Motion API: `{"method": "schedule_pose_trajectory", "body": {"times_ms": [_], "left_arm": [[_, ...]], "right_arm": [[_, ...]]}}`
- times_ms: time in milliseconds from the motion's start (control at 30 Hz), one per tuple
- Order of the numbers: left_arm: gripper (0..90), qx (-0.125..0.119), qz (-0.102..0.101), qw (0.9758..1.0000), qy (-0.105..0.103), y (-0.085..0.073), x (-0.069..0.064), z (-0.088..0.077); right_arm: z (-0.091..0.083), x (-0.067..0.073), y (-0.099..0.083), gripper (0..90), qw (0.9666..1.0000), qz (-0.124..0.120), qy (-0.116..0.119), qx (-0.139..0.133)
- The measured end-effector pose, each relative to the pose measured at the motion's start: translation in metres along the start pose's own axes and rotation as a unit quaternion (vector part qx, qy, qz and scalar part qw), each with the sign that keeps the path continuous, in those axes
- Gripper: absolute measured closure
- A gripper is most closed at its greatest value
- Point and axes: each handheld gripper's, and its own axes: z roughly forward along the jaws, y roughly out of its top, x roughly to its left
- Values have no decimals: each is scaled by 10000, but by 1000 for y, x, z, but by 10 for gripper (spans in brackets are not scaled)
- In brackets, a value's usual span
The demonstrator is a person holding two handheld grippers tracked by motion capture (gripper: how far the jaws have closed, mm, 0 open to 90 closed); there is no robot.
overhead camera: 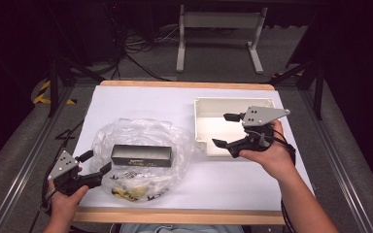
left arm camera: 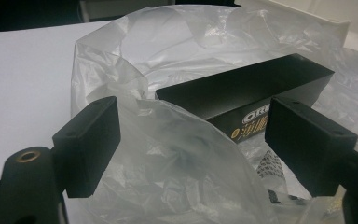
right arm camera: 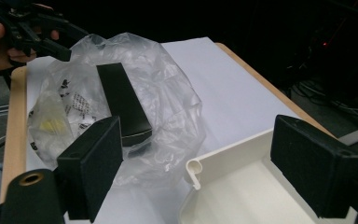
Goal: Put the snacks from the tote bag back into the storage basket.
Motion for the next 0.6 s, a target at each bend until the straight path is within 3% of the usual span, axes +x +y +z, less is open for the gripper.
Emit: {"method": "schedule_pose_trajectory", "body": {"times_ms": [233, 367, 600], "left_arm": [[191, -1, 10, 10000, -16, 1, 1, 1], [191, -2, 26, 10000, -30, 1, 1, 1], [191, -25, 21, 10000, -47, 1, 1, 2]], "right_arm": [[14, 0, 7, 120, 9994, 137, 276, -175], [29, 1, 13, 38, 9973, 207, 640, -287], [51, 3, 23, 35, 9970, 235, 684, -259]]}}
